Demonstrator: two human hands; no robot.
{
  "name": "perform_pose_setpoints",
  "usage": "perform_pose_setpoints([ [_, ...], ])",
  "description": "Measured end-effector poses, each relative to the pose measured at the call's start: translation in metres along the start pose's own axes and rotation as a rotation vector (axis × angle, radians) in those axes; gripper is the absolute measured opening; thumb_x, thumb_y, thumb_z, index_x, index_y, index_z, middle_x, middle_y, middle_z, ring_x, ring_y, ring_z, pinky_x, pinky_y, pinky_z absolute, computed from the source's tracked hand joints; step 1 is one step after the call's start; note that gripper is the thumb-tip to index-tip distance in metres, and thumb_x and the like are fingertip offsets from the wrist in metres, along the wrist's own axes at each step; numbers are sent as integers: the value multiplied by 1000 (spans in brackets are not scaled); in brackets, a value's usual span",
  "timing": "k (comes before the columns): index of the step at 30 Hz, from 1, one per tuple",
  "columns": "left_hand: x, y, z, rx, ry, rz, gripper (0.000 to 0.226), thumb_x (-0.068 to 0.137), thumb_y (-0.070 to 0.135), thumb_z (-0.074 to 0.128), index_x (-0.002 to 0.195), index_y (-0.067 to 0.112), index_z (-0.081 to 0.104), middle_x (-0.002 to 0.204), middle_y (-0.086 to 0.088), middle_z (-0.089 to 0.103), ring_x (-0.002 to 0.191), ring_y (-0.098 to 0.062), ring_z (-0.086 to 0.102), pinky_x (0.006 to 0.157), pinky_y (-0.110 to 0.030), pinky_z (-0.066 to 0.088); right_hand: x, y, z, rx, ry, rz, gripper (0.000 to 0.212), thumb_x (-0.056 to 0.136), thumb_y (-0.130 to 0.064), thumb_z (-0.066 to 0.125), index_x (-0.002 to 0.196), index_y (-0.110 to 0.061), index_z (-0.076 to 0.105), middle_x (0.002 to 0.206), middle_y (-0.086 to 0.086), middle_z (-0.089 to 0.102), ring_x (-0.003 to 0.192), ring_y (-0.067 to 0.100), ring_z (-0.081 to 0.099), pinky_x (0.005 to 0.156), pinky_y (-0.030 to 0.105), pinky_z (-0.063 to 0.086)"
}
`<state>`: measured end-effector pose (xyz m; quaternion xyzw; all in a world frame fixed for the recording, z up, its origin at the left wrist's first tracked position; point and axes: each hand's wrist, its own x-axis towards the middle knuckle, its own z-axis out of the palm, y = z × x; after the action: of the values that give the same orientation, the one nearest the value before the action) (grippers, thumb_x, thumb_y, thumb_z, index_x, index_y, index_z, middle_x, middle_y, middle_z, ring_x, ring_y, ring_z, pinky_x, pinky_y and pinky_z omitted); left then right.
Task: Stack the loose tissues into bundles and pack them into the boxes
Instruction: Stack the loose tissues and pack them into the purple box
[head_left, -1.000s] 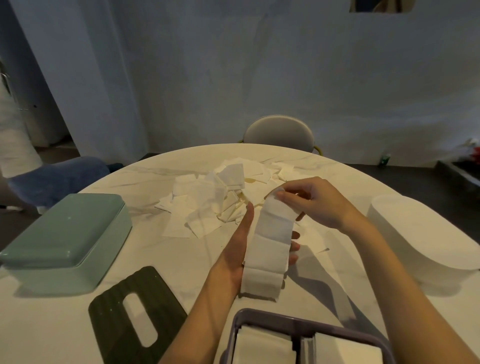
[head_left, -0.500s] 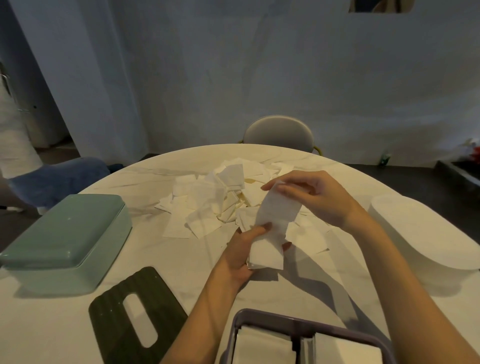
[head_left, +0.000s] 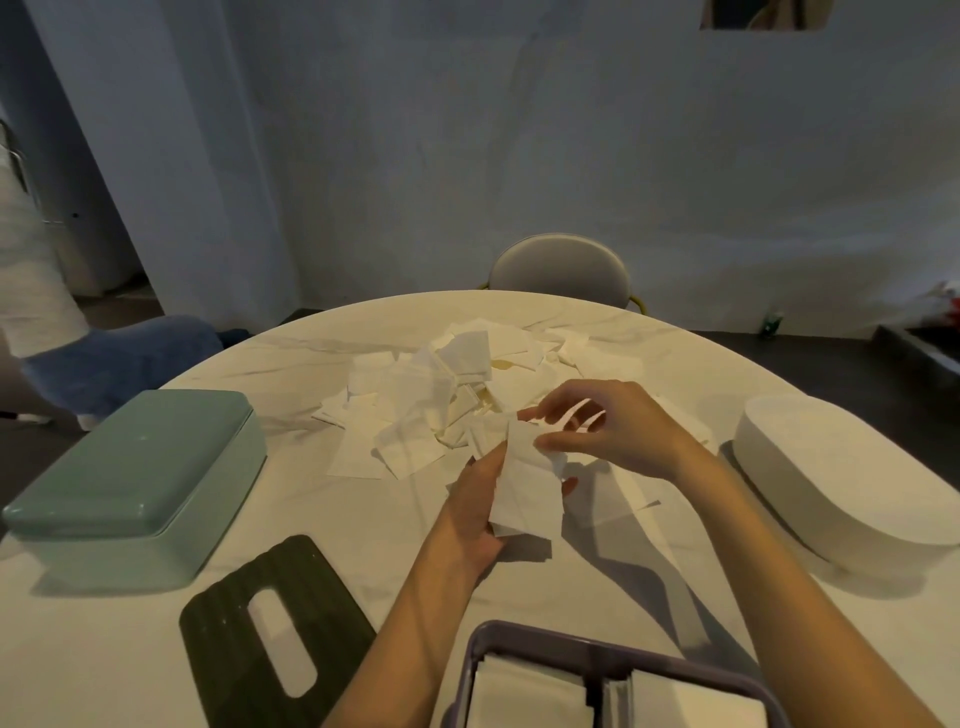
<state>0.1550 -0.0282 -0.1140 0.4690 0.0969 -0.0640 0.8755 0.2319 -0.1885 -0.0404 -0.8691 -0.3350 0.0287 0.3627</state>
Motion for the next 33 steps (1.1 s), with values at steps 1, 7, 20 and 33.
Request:
perform_pose_setpoints([
  [1, 3, -1, -1, -13, -26, 3, 45, 90, 43, 72, 125, 19, 61, 106, -13, 70, 94, -27, 70, 77, -45, 61, 0, 1, 2, 4, -7, 8, 17, 83, -38, 81, 93, -41, 67, 97, -22, 66, 89, 10, 66, 70, 9, 53],
  [7, -7, 8, 5, -306, -83, -106, 59, 99, 62, 43, 115, 11, 70, 97, -18, 75, 77, -32, 75, 65, -44, 64, -4, -7, -12, 119, -40, 29, 11, 88, -35, 74, 97, -33, 68, 101, -15, 68, 95, 12, 67, 78, 13, 56],
  [20, -9, 6, 13, -185, -245, -112, 68, 75, 65, 76, 117, 11, 74, 111, -20, 67, 91, -33, 68, 72, -44, 63, 3, 4, 5, -13, -55, -40, 17, 91, -32, 74, 109, -31, 73, 103, -18, 68, 92, 8, 66, 77, 13, 57],
  [33, -3, 11, -8, -440, 81, -33, 16, 86, 15, 73, 74, 14, 83, 83, -7, 71, 74, -20, 65, 76, -34, 55, -8, 49, -2, -301, -313, 253, 61, 66, -44, 93, 117, -32, 61, 113, -14, 58, 103, 13, 57, 92, 28, 51],
])
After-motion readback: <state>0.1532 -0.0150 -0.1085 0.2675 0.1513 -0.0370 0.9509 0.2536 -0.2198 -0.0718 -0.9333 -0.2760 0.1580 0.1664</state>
